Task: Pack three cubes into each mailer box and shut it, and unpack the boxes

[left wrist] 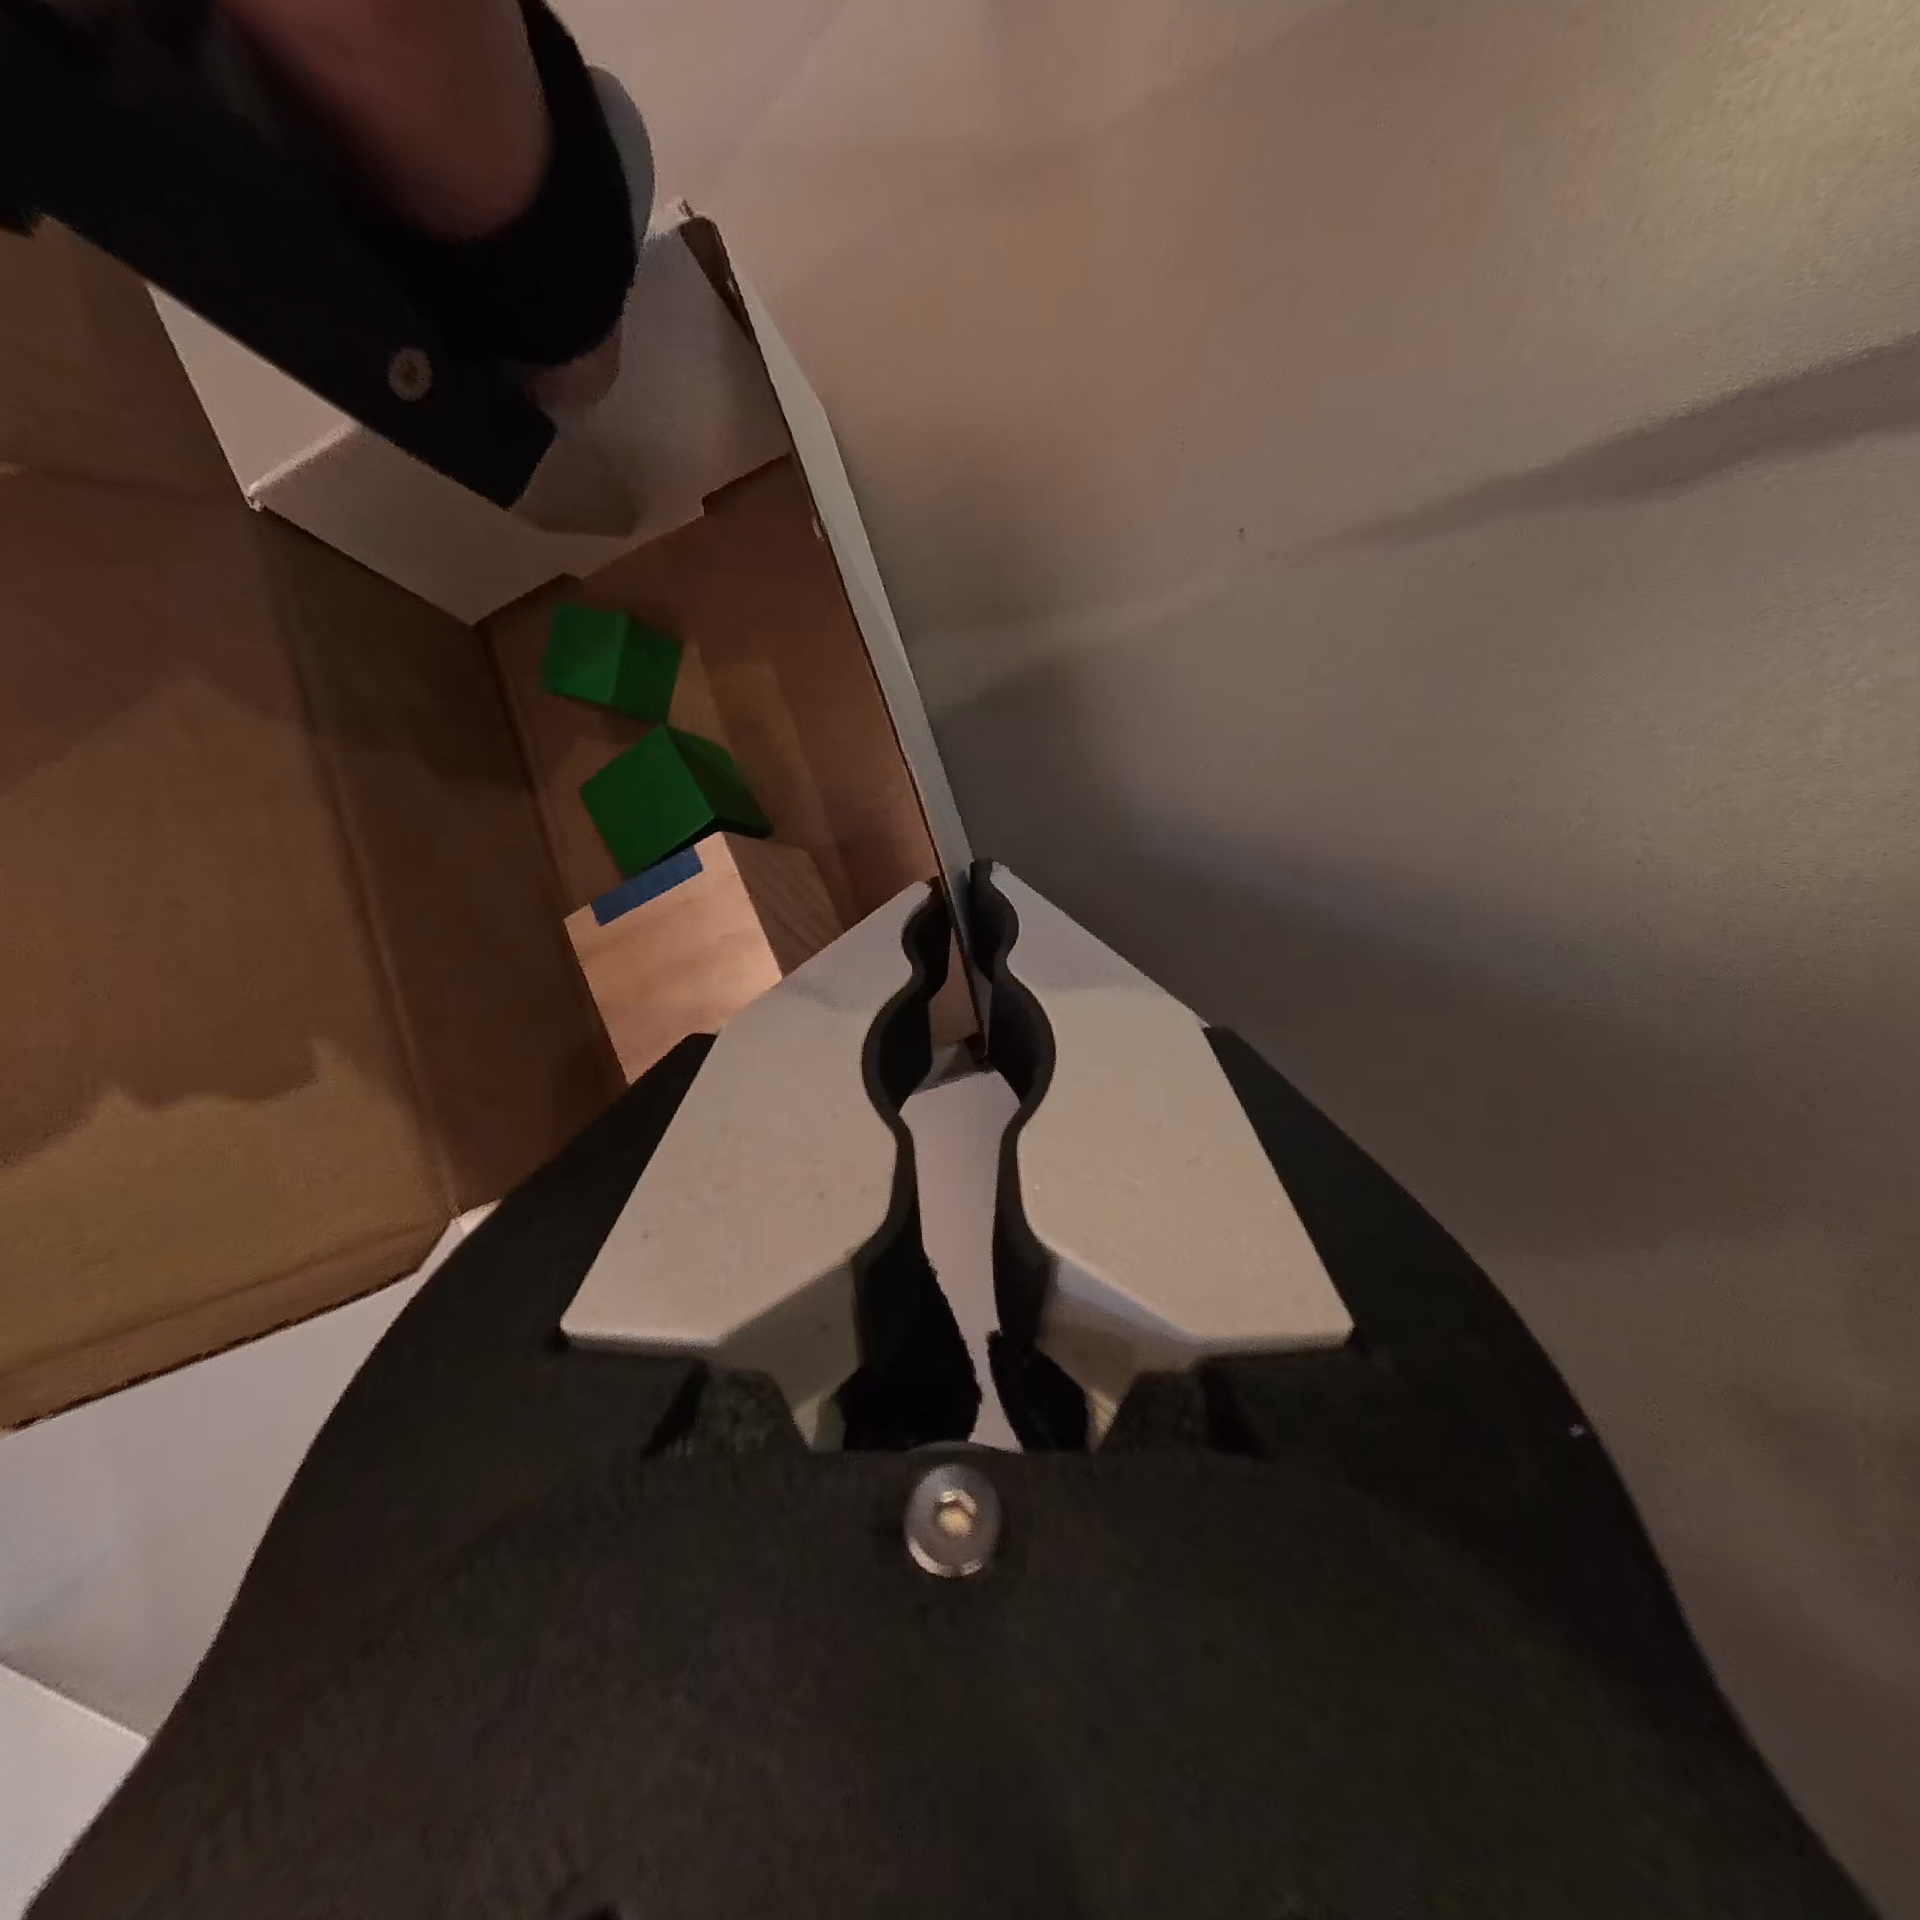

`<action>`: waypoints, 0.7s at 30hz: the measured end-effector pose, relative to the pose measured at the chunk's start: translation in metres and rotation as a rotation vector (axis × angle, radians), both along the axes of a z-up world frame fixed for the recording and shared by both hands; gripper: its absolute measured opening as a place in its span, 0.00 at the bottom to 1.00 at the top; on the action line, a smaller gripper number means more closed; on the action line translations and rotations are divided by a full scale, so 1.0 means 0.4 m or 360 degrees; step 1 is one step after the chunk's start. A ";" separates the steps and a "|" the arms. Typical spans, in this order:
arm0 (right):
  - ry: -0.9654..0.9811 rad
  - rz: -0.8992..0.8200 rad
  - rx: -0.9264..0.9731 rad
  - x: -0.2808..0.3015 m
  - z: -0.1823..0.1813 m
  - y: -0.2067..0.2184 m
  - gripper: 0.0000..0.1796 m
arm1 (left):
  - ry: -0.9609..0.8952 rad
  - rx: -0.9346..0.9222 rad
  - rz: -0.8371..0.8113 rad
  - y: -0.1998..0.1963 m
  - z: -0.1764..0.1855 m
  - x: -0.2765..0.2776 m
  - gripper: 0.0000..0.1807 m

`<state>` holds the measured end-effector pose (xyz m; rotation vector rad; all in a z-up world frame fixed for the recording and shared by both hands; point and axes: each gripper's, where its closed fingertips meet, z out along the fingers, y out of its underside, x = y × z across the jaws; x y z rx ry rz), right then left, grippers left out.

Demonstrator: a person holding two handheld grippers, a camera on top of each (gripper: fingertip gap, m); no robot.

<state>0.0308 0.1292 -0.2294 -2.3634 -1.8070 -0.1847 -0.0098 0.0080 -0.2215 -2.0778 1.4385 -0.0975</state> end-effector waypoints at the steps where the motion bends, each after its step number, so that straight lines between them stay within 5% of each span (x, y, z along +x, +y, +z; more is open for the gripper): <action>1: 0.0002 -0.0005 0.0008 -0.001 0.000 0.001 0.13 | -0.0003 -0.0001 0.0001 0.000 0.000 0.000 0.01; 5: 0.0006 -0.0071 -0.0044 0.004 -0.007 -0.022 0.25 | -0.0020 -0.0019 -0.0002 -0.002 0.001 0.001 0.01; 7: -0.0039 -0.0091 0.0036 0.013 -0.007 -0.005 0.15 | -0.0008 -0.0011 -0.0008 -0.002 0.000 0.003 0.01; 21: -0.0082 -0.0102 0.0048 0.015 -0.012 0.010 0.06 | -0.0014 0.0027 -0.0053 -0.004 0.005 0.041 0.01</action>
